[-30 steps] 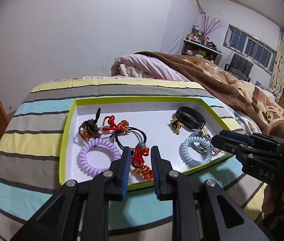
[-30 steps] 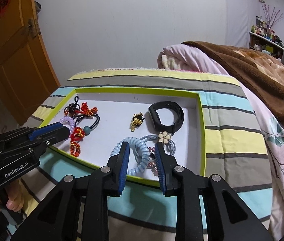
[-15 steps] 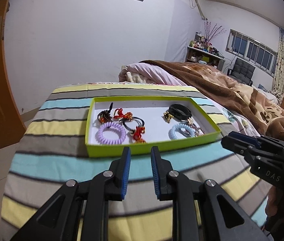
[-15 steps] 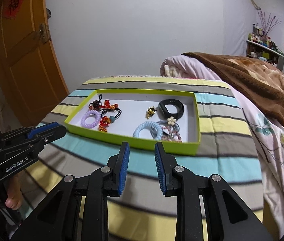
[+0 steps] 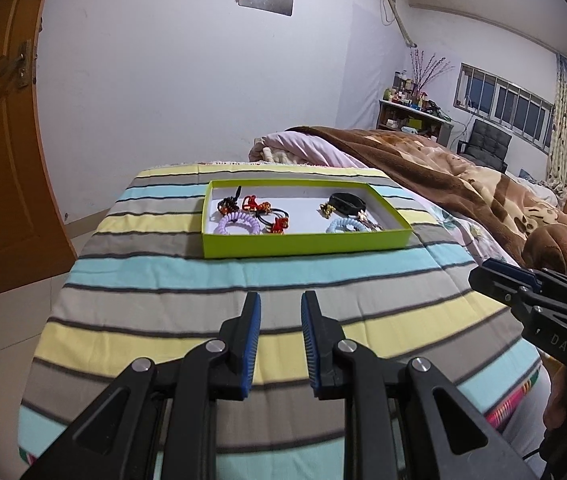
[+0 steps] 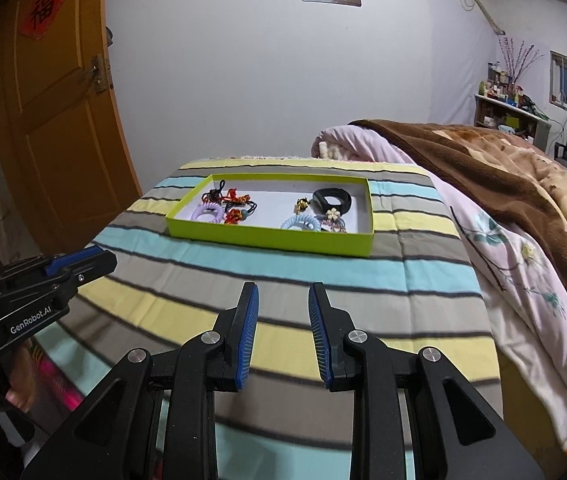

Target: Organize jewelry

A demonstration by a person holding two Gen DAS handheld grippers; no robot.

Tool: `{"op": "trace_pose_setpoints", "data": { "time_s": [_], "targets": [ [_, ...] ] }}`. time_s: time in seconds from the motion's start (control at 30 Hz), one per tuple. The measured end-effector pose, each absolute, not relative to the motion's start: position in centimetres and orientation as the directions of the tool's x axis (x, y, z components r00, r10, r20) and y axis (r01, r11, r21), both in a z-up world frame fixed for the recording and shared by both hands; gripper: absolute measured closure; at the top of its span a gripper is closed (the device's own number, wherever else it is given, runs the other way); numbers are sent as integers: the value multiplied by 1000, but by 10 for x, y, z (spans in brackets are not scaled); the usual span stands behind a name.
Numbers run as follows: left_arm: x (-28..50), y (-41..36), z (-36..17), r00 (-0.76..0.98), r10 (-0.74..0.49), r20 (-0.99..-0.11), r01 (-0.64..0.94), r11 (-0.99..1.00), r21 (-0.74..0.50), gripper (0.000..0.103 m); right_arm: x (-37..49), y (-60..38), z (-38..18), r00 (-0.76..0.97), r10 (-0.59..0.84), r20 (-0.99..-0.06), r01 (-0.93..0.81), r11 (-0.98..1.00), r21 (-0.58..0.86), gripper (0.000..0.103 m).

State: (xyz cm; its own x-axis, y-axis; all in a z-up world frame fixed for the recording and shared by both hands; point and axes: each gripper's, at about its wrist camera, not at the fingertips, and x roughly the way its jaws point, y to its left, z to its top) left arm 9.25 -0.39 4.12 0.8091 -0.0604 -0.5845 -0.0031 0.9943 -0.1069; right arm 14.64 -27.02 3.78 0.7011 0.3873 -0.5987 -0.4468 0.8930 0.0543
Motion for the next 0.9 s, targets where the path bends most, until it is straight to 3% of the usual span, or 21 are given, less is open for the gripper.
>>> {"op": "trace_pose_setpoints", "data": {
  "time_s": [0.9],
  "targets": [
    [47, -7, 39, 805, -17, -593, -44, 995, -89, 81, 99, -279, 38, 726, 356, -588, -436, 900, 7, 76]
  ]
}}
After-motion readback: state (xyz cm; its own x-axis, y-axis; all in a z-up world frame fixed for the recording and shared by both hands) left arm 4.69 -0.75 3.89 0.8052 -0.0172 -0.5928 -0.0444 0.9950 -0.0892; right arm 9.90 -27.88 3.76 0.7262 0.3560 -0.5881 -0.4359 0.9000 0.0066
